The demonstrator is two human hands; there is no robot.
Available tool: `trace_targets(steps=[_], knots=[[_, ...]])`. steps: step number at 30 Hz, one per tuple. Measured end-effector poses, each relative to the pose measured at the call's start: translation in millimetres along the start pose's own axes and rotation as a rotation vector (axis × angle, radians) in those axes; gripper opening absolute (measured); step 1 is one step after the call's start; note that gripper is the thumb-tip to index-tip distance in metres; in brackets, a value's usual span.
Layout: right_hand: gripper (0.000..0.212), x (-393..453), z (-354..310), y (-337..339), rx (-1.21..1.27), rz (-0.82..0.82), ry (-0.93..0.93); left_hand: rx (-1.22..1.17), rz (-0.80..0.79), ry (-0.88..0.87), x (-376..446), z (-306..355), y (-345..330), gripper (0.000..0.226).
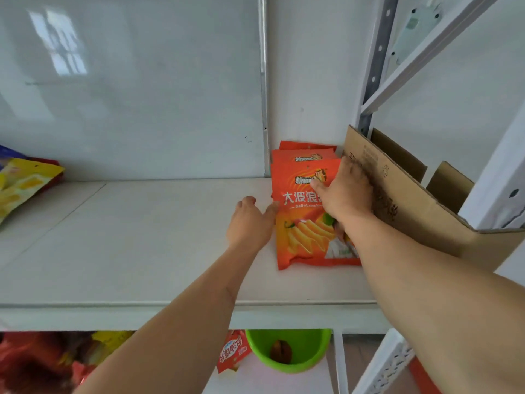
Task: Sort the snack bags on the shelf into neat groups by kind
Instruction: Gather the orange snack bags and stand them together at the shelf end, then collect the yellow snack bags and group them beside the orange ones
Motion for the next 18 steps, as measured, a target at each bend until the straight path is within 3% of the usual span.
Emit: trace_targets(steps=[4,8,18], knots=[[0.052,-9,-77,-7,-0.285,-0.059,0.373,0.361,0.179,-0.162,1,-24,49,0.047],[0.037,-37,-172,-51,-0.322,-0.182,0.632,0.646,0.294,-0.277,13,-67,101,0.039],[0.032,-88,-393,-144,-0.245,-0.26,0.811,0.884,0.439,-0.294,53,-203,266,0.035]])
Point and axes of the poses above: each hand's wrist, its own x-axis towards the middle knuckle, its own y-axis out of the back of the hand, z = x × y, the point moved 7 cm from there along x, towards the middle knuckle, and after that the axes turned 15 degrees about y, right-handed, at the moved point
